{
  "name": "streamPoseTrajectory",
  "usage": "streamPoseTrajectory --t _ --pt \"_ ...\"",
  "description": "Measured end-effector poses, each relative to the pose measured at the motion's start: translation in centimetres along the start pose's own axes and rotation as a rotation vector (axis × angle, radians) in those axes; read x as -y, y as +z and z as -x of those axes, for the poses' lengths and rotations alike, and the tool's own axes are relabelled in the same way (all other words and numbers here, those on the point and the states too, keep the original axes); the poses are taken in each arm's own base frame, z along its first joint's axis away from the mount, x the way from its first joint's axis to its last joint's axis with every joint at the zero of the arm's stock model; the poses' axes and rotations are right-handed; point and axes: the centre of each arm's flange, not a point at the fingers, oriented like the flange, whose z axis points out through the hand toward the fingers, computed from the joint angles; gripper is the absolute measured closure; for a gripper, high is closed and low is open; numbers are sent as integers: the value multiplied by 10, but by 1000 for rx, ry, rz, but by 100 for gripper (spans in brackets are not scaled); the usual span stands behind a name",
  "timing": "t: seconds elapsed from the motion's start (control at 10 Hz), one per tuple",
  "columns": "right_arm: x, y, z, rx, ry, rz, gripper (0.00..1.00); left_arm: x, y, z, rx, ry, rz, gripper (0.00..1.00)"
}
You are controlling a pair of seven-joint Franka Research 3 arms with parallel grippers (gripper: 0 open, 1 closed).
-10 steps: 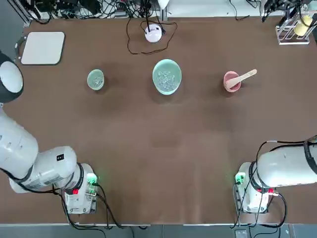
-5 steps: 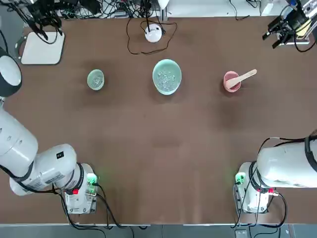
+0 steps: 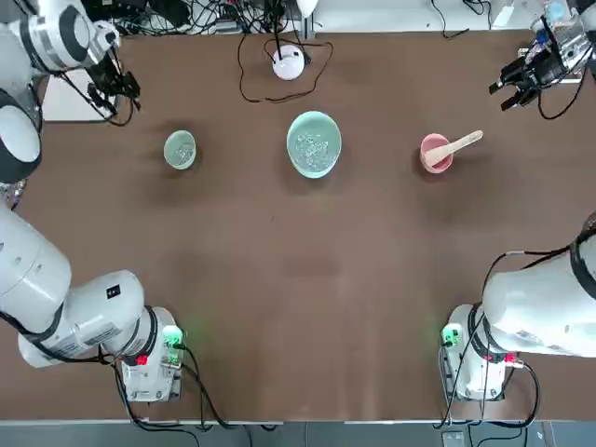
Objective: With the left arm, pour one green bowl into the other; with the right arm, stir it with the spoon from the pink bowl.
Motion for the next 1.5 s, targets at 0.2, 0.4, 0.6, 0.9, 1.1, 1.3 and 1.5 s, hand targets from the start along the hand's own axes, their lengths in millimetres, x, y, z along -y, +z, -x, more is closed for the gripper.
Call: streamPoseTrajectory --t 0.2,0.4,0.6,0.9,1.1,1.3,1.5 --pt "-28 9 -1 -14 43 -36 1 -18 37 15 -52 33 6 11" --pt "-50 26 -4 -6 70 -39 3 -24 65 32 -55 46 8 14" --pt "-76 48 -4 12 55 -63 4 -35 73 39 -41 70 12 21" --pt "-101 69 -7 35 49 -77 6 -58 78 43 -30 118 20 29" --pt "-103 73 -10 37 -1 -79 8 -59 86 45 -15 156 23 30" --pt "-105 77 -14 40 -62 -82 10 -59 99 45 5 189 29 31" --pt "-110 85 -16 52 -100 -89 12 -59 115 45 17 204 39 33"
